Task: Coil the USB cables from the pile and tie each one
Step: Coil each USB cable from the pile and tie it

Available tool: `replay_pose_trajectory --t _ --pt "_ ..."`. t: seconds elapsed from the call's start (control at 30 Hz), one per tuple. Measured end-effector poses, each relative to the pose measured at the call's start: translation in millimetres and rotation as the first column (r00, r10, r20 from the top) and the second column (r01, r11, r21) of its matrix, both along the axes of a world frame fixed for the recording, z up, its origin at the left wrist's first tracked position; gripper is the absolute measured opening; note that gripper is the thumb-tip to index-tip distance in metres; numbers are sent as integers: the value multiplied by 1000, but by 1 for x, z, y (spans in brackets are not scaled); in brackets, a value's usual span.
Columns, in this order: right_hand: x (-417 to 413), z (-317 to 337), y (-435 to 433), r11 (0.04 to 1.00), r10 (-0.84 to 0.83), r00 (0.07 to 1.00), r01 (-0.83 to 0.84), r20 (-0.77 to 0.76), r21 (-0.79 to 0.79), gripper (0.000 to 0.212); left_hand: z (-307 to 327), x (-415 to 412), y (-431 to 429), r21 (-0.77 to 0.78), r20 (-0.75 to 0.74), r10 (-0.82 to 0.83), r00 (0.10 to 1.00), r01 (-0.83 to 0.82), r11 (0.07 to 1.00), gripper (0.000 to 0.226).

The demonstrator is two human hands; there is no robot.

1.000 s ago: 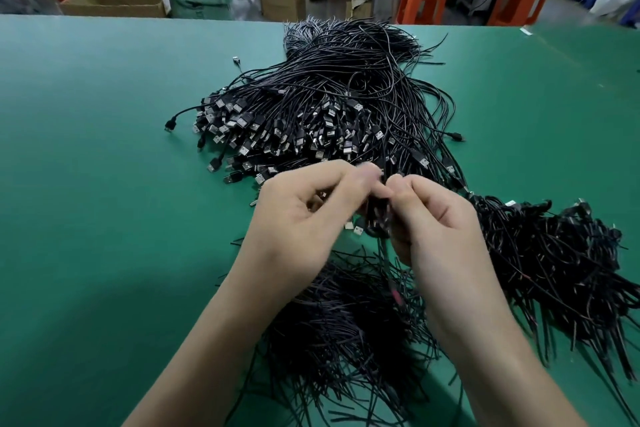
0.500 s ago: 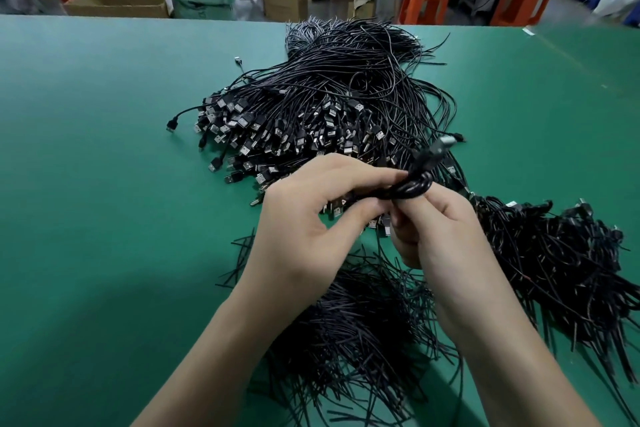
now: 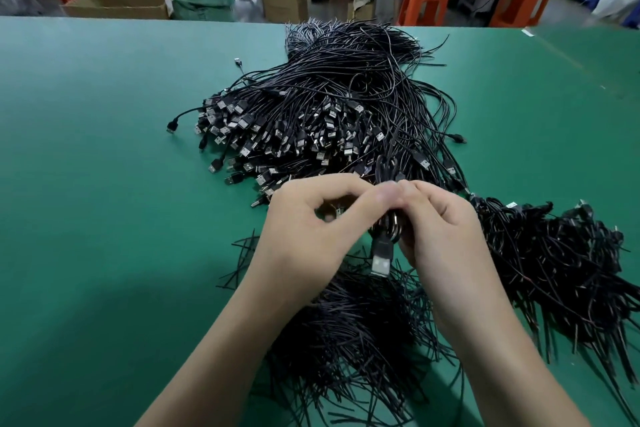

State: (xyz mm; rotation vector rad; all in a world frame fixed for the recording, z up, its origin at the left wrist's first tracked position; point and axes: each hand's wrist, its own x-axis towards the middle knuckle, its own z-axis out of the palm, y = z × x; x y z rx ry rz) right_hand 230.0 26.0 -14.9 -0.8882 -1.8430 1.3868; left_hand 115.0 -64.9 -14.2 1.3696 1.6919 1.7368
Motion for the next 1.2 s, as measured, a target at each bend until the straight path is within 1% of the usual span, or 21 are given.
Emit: replay_pose_trajectory --t 0.03,0.07,0.13,0.17,0.2,0.3,0.33,0.4,0.47,0.53,0.57,0.63,0.77,0.9,0.97,1.03,1.07,1.1,1.13,1.17,1.2 --pt "0 1 -1 1000 -12 1000 11 5 22 50 -2 0 1 -7 37 6 999 -6 1000 7" --pt "-1 1 -2 1000 -18 1000 18 1 23 49 -3 0 2 -16 76 20 997 -19 1000 6" --pt "-2 2 -4 1000 -24 999 24 -24 -12 44 -7 0 4 -24 105 68 992 -66 998 35" --pt "-2 2 -4 999 -23 999 22 -35 -28 41 -9 -1 4 -21 86 80 993 -78 997 44" --pt "-3 2 -3 999 -18 999 17 -39 -38 39 -9 -1 4 -21 49 81 996 -80 997 47" --pt "-2 1 -2 993 11 999 -17 -51 -115 42 -7 -3 3 -14 -159 83 984 -86 996 36" --pt "-1 0 -2 978 33 996 -49 -83 -203 46 -7 -5 2 1 -231 81 970 -83 997 32" --pt "1 0 1 895 82 979 -155 -186 -419 50 -7 -8 1 46 -371 82 925 -70 997 30" --pt "2 2 3 827 115 963 -229 -244 -514 45 -8 -11 1 97 -491 140 860 -106 990 30" --pt "2 3 5 794 155 951 -280 -266 -540 39 -10 -13 1 134 -544 185 819 -132 982 29" --pt "3 3 6 786 173 945 -302 -277 -540 38 -11 -14 1 138 -536 168 827 -110 984 29" --pt "4 1 6 805 201 944 -312 -262 -505 38 -14 -14 1 139 -495 123 860 -61 988 32" --pt "6 0 11 912 151 979 -192 -138 -363 39 -19 -11 5 121 -452 104 886 -55 991 34" --pt "18 6 26 949 128 975 -174 -180 -264 36 -21 -10 5 -31 -471 -51 881 42 999 54" --pt "27 11 35 957 171 977 -196 -130 -214 29 -20 -10 7 -83 -443 -104 891 75 994 54" --pt "36 14 44 972 159 987 -162 -31 -172 23 -18 -19 9 -130 -415 -57 908 3 992 47" --pt "41 14 49 989 104 994 -99 38 -111 21 -17 -28 10 -157 -417 0 909 -72 985 45" --pt "47 13 55 1000 8 991 -10 134 13 19 -17 -39 13 -185 -433 72 898 -167 968 44" --pt "53 11 63 979 -117 964 72 238 189 19 -18 -51 17 -214 -462 152 874 -276 937 43" --pt "61 9 70 925 -247 913 122 325 360 21 -19 -64 20 -230 -501 239 832 -394 890 41" --pt "67 9 76 867 -360 852 155 380 474 23 -20 -77 24 -229 -544 321 775 -505 832 39"
